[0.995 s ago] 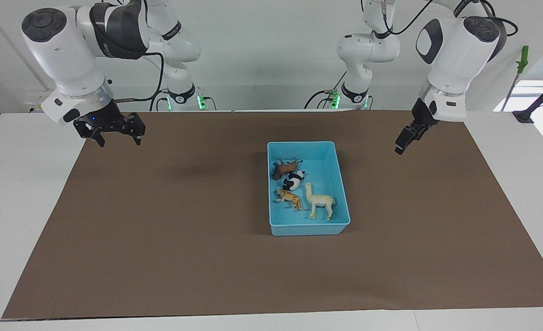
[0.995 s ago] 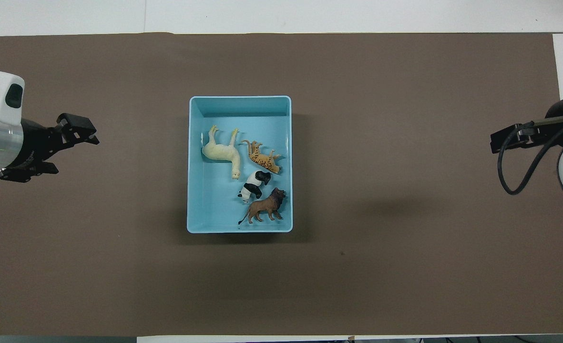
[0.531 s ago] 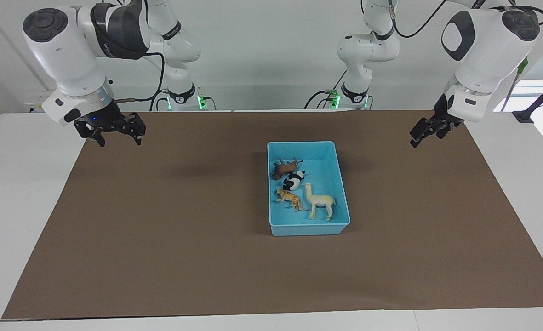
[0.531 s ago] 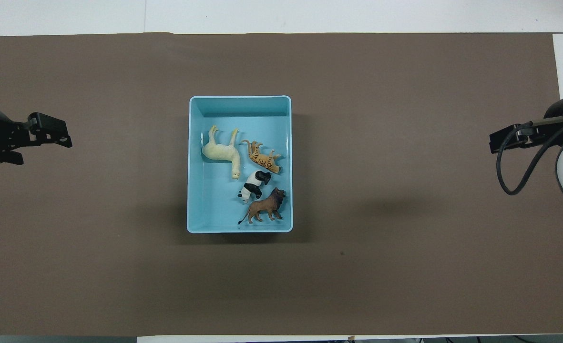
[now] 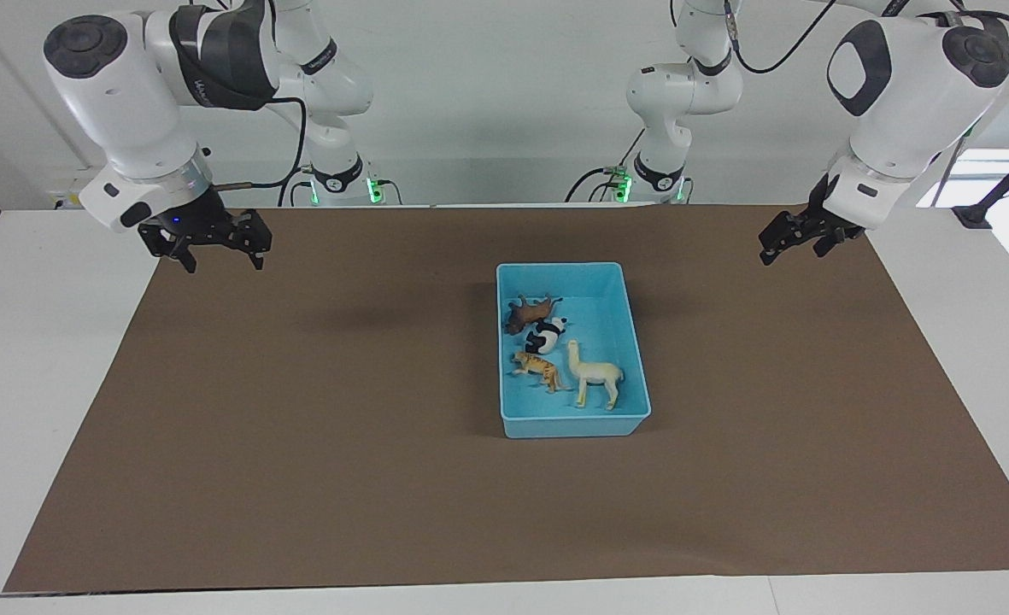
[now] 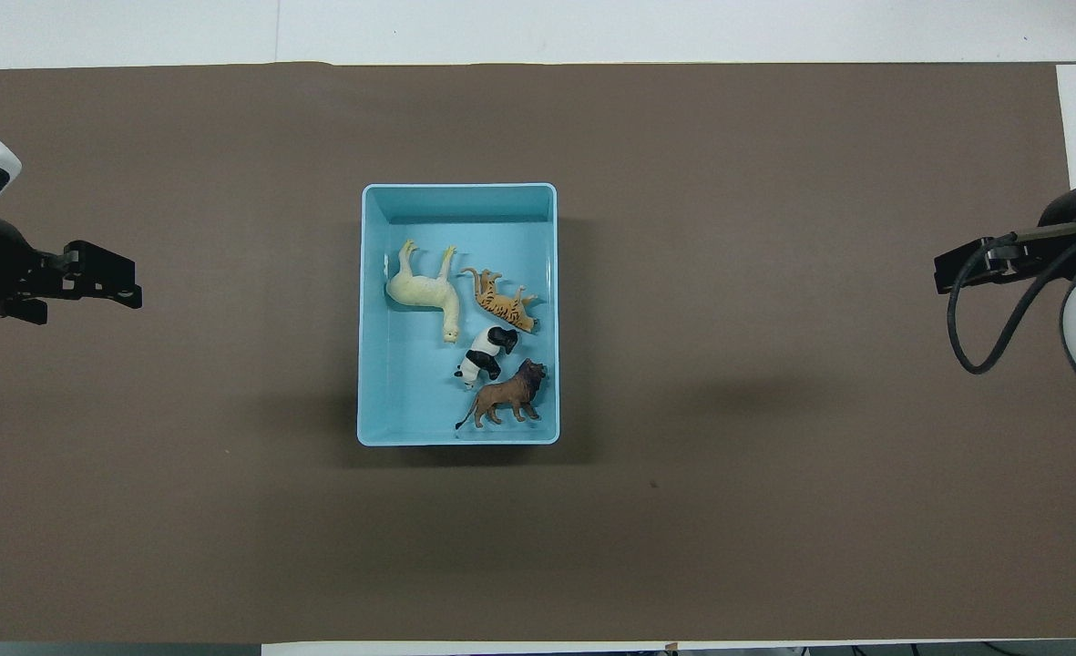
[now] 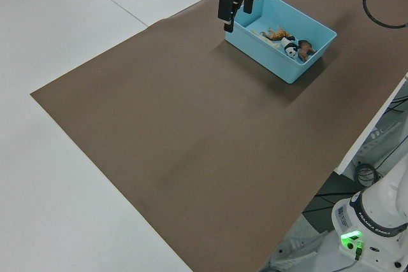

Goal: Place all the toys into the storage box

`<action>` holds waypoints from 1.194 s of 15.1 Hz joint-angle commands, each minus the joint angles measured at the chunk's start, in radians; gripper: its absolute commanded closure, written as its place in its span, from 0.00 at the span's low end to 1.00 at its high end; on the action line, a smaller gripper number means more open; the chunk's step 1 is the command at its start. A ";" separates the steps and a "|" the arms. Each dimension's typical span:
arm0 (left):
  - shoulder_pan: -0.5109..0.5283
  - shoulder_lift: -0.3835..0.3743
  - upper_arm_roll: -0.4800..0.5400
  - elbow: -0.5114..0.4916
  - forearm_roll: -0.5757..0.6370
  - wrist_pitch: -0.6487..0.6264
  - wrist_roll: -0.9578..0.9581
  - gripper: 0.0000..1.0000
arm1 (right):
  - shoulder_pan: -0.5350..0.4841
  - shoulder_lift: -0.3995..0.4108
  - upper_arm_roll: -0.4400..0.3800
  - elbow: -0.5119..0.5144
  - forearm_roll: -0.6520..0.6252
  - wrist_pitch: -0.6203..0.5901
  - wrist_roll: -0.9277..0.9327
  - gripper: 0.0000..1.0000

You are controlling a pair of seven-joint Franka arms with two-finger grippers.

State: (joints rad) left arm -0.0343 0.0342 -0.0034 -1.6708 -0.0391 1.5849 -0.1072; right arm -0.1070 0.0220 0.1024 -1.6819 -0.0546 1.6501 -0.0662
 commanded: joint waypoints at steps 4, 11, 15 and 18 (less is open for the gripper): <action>-0.012 0.023 0.002 0.039 -0.002 -0.039 0.026 0.00 | -0.011 -0.019 0.007 -0.024 -0.001 0.016 -0.018 0.00; -0.013 0.023 -0.004 0.037 -0.002 -0.031 0.031 0.00 | -0.013 -0.019 0.007 -0.024 0.001 0.017 -0.018 0.00; -0.013 0.023 -0.006 0.029 -0.004 -0.025 0.032 0.00 | -0.013 -0.019 0.007 -0.024 0.001 0.016 -0.018 0.00; -0.018 0.023 -0.007 0.028 -0.005 -0.022 0.032 0.00 | -0.013 -0.019 0.007 -0.024 0.001 0.016 -0.018 0.00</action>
State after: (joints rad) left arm -0.0450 0.0440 -0.0133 -1.6617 -0.0392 1.5753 -0.0897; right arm -0.1076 0.0220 0.1023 -1.6819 -0.0546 1.6501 -0.0662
